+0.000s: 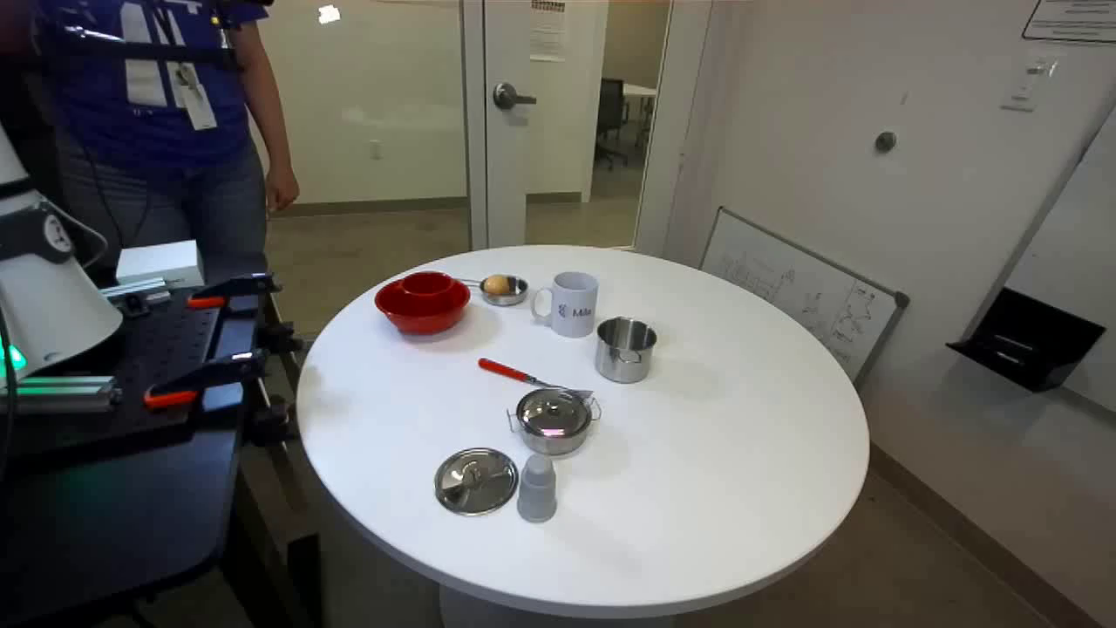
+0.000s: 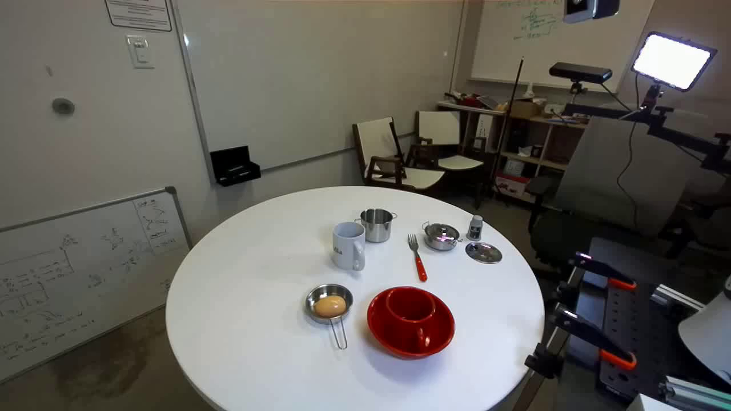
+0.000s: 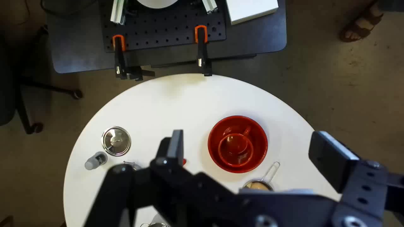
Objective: Take the lid from the table and put it on the pot next to the cup
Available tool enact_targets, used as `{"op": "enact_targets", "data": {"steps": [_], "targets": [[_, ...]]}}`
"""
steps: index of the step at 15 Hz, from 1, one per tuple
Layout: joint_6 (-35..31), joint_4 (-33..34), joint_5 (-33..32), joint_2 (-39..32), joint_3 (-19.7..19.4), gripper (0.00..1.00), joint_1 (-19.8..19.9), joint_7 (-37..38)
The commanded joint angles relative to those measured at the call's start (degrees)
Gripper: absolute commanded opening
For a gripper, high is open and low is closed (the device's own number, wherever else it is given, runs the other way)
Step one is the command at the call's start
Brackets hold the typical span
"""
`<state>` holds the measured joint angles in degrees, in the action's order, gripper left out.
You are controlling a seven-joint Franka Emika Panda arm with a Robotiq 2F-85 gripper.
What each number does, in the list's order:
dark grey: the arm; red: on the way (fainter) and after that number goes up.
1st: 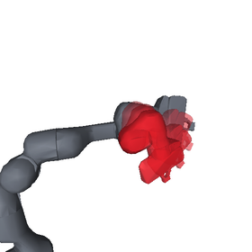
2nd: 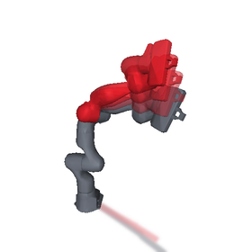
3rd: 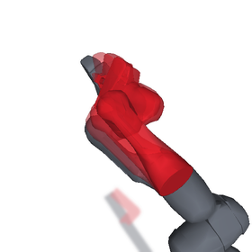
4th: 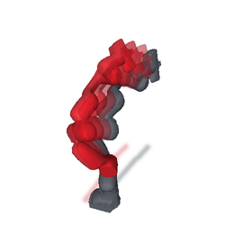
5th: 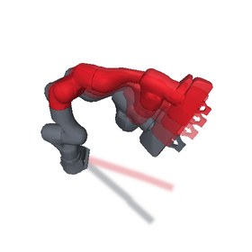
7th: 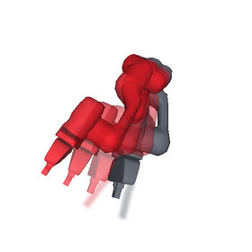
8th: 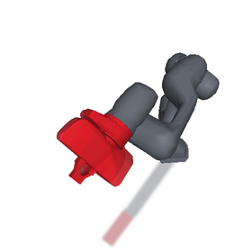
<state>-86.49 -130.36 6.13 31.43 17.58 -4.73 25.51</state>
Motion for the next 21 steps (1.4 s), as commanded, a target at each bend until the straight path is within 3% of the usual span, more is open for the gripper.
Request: {"op": "enact_targets", "data": {"steps": [1,6,8,13,15,17,21], "targets": [[0.1,0.1,-0.2,-0.1,-0.5,1.0,-0.6,0.3],[-2.8,-7.1,-0.8,1.4,-1.0,1.0,3.4,11.4],[0.3,-7.1,-1.0,0.5,-2.7,1.0,2.7,8.5],[-0.7,-7.2,-0.9,0.0,-2.7,1.0,2.6,9.2],[-2.5,-7.5,1.2,-2.2,-2.7,1.0,4.0,13.4],[-8.1,-9.9,0.1,-4.7,-2.9,1.0,6.1,18.7],[-25.6,-16.4,-3.8,-11.1,-4.6,1.0,9.7,26.7]]}}
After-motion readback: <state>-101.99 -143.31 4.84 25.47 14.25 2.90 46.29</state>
